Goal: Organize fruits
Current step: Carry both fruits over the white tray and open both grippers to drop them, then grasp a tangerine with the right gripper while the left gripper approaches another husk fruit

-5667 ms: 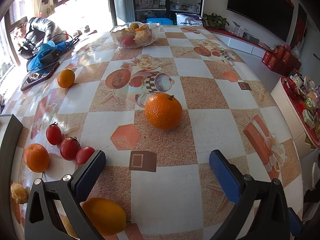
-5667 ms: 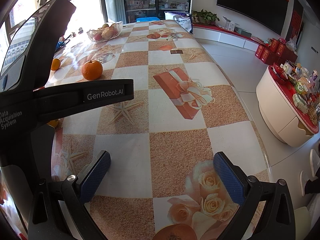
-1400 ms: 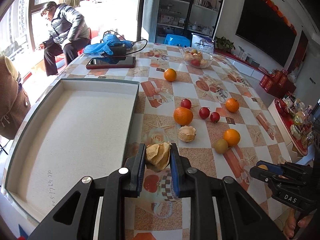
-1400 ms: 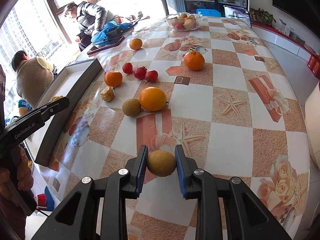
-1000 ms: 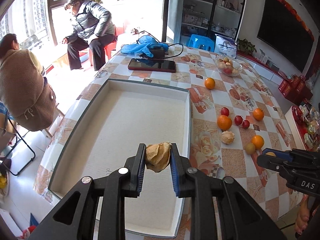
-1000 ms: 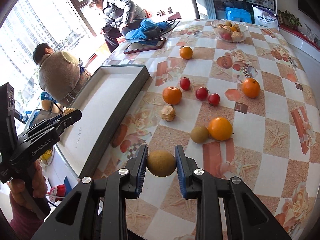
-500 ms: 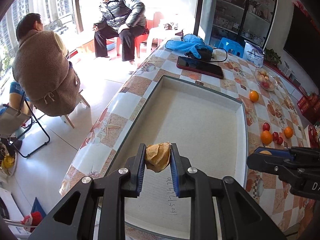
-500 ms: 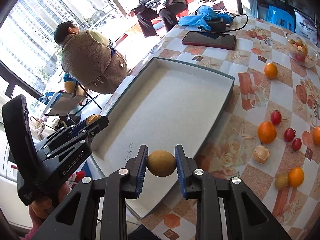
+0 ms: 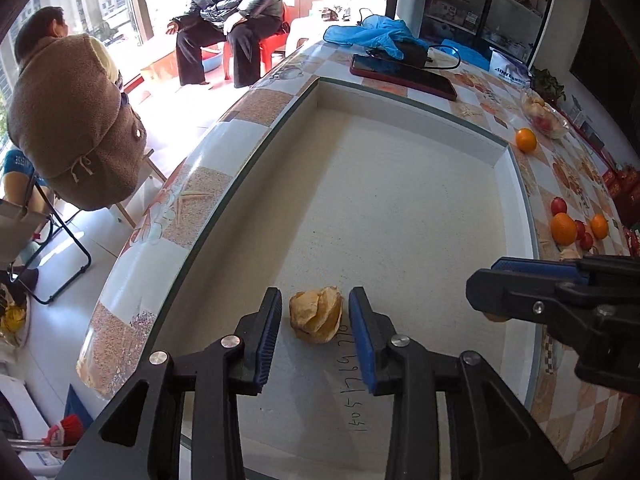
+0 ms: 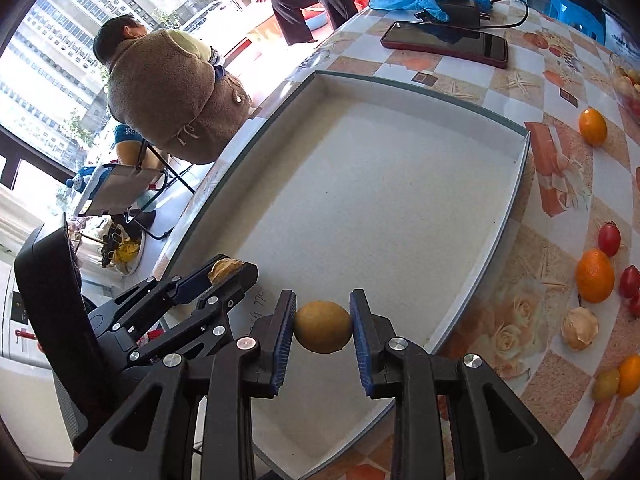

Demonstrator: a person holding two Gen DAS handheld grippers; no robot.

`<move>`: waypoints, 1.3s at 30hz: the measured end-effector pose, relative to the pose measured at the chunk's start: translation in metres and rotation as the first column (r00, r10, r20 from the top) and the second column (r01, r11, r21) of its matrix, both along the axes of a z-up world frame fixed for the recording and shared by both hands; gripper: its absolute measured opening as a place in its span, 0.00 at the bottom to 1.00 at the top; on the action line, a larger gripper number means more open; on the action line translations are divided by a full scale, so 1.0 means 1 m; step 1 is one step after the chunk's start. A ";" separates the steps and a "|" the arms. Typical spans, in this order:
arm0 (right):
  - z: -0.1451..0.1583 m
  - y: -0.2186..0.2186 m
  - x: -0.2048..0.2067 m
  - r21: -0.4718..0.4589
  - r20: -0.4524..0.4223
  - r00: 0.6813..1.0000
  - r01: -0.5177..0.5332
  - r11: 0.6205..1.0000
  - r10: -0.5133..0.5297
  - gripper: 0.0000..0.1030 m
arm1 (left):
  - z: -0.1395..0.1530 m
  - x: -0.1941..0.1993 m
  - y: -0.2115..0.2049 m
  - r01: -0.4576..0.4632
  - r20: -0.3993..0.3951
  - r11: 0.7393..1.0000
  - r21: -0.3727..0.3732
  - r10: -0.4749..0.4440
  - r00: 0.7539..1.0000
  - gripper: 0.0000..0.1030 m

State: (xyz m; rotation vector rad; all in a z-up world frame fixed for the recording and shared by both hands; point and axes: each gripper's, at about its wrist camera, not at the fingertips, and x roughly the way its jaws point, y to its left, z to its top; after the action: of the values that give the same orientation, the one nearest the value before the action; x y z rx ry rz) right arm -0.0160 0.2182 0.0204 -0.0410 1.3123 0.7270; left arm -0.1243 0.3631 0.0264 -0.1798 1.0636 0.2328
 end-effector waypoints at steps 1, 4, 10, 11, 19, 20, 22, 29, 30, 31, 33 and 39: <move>-0.001 -0.001 0.001 0.004 -0.005 1.000 -0.002 1.000 0.002 0.29 | 0.001 -0.001 -0.001 -0.004 0.008 1.000 0.006 0.004 1.000 0.65; 0.002 -0.004 0.001 0.017 -0.003 1.000 0.008 1.000 -0.008 0.54 | 0.006 -0.006 -0.001 -0.018 0.048 1.000 0.005 0.018 0.999 0.76; 0.028 -0.030 0.002 0.056 0.094 0.993 0.060 0.997 -0.065 0.94 | 0.019 -0.004 -0.004 -0.022 0.060 0.999 -0.028 0.024 0.998 0.77; 0.032 -0.038 0.003 0.057 0.106 0.991 0.078 0.995 -0.084 0.94 | 0.022 -0.004 -0.008 -0.016 0.066 1.000 -0.025 0.017 0.998 0.77; 0.046 -0.150 0.016 0.038 0.188 0.924 0.331 0.943 -0.332 0.94 | 0.052 0.006 -0.085 0.166 0.139 0.986 -0.030 -0.160 0.977 0.77; 0.044 -0.169 0.019 0.023 0.188 0.909 0.374 0.927 -0.371 0.94 | 0.054 0.009 -0.098 0.199 0.142 0.979 -0.039 -0.191 0.971 0.77; 0.035 -0.205 0.022 0.002 0.177 0.881 0.445 0.895 -0.439 0.94 | 0.054 0.016 -0.128 0.256 0.136 0.965 -0.051 -0.247 0.959 0.77; -0.008 -0.305 0.017 -0.085 0.115 0.789 0.613 0.786 -0.603 0.94 | 0.022 0.052 -0.201 0.305 0.070 0.952 -0.010 -0.303 0.950 0.77; -0.013 -0.316 0.015 -0.088 0.107 0.781 0.624 0.777 -0.615 0.94 | 0.017 0.058 -0.205 0.296 0.059 0.955 -0.021 -0.295 0.954 0.77; -0.018 -0.323 0.013 -0.089 0.098 0.774 0.633 0.769 -0.626 0.94 | 0.012 0.063 -0.208 0.288 0.053 0.957 -0.032 -0.286 0.957 0.77; -0.019 -0.334 0.006 -0.076 0.114 0.767 0.641 0.764 -0.632 0.94 | 0.006 0.072 -0.212 0.269 0.044 0.962 -0.037 -0.267 0.963 0.77; -0.019 -0.340 0.011 -0.066 0.121 0.778 0.626 0.777 -0.616 0.94 | -0.011 0.089 -0.218 0.229 0.015 0.973 -0.019 -0.229 0.973 0.76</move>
State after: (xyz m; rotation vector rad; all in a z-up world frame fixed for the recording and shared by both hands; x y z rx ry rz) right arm -0.0051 -0.1223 0.0015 0.2688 1.1709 0.0820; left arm -0.0355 0.1455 0.0152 -0.0759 1.0645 0.0123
